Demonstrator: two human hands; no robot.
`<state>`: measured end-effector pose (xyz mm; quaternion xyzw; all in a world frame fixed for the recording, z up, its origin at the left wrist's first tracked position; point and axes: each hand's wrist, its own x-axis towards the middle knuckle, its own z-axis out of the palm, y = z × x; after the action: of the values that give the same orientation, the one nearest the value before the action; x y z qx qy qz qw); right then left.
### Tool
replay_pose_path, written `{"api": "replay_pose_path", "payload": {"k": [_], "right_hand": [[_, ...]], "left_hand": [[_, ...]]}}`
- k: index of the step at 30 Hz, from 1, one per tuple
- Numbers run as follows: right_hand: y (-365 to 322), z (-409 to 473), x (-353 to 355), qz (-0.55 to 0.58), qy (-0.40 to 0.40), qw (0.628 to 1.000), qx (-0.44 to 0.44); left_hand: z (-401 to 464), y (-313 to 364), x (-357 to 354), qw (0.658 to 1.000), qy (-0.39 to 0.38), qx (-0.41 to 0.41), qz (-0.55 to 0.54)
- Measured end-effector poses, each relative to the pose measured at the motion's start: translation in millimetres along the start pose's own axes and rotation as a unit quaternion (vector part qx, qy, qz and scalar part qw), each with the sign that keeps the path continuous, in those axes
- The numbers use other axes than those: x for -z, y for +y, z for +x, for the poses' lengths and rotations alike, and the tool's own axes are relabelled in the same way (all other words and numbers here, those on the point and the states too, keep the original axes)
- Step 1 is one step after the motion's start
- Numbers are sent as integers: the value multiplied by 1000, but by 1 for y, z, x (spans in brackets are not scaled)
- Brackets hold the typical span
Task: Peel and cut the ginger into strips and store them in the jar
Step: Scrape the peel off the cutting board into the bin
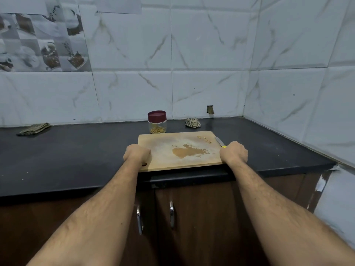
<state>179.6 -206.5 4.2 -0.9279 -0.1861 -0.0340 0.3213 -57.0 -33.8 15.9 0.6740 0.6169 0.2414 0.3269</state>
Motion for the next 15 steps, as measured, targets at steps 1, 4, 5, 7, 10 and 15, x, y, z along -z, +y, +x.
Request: {"api": "replay_pose_path", "payload": {"k": [1, 4, 5, 7, 10, 15], "right_hand": [[4, -1, 4, 8, 6, 1000, -1], [22, -5, 15, 26, 31, 999, -5], [30, -8, 21, 25, 40, 999, -6], [46, -13, 32, 23, 59, 998, -9], [75, -27, 53, 7, 78, 997, -19], [120, -53, 92, -21, 111, 993, -31]], "left_hand": [[-2, -1, -1, 999, -11, 0, -47], [-13, 0, -3, 978, -52, 18, -201], [-21, 1, -5, 972, -73, 18, -223], [-36, 6, -9, 965, -118, 11, -234], [-66, 13, -18, 957, -158, -10, -243], [-114, 17, -36, 951, -183, -35, -247]]}}
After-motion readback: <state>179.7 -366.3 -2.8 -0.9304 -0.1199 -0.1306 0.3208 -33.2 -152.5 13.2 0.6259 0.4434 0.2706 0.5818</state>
